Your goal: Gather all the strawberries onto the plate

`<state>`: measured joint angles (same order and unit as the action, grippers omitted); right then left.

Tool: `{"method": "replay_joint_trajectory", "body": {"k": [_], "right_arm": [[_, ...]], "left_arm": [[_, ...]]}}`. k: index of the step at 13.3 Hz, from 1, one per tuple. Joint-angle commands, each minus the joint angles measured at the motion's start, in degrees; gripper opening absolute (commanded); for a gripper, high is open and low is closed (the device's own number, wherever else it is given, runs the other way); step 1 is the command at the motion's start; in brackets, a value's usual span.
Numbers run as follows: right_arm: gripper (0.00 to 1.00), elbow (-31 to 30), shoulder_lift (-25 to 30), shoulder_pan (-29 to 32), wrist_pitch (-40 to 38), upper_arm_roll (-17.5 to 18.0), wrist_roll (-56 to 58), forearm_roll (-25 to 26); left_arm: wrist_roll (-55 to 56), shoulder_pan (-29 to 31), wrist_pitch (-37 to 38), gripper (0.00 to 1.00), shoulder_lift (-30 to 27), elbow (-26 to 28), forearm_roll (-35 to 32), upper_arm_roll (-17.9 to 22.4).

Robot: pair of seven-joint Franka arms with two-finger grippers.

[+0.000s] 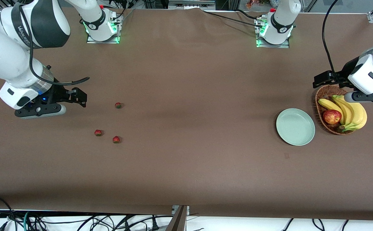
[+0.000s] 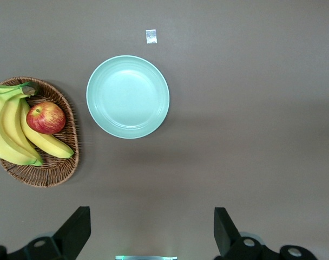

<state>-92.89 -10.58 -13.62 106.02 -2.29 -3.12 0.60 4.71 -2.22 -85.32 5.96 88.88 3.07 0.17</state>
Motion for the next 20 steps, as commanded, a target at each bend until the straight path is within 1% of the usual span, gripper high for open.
{"method": "replay_joint_trajectory", "body": {"k": [1,10,14,17,18,19,20], "right_arm": [[0.99,0.5,-0.5,0.6,0.4,0.2,-0.5,-0.2],[0.99,0.7,-0.7,0.6,1.0,0.2,-0.3,-0.2],[0.99,0.3,-1.0,0.9,3.7,0.1,0.5,-0.9],[0.99,0.6,-2.1,0.7,3.8,0.1,1.5,-0.8],[0.99,0.6,-3.2,0.7,3.8,0.1,1.6,-0.9],[0.99,0.6,-6.1,0.5,3.8,0.1,1.2,-0.7],[0.99,0.9,-10.7,0.3,4.5,0.2,0.7,-0.6]], "left_arm": [[-0.6,-0.1,1.4,1.0,0.9,-2.0,-0.8,0.1],[-0.6,-0.1,1.3,1.0,0.9,-2.0,-0.7,0.1],[-0.6,-0.2,1.4,1.0,1.0,-2.0,-0.8,0.1],[-0.6,-0.2,1.3,1.0,1.0,-2.0,-0.8,0.1],[-0.6,-0.2,1.3,1.0,1.0,-2.0,-0.7,0.1],[-0.6,-0.1,1.4,1.0,1.0,-2.0,-0.7,0.1],[-0.6,-0.1,1.4,1.0,1.0,-2.0,-0.7,0.1]]}}
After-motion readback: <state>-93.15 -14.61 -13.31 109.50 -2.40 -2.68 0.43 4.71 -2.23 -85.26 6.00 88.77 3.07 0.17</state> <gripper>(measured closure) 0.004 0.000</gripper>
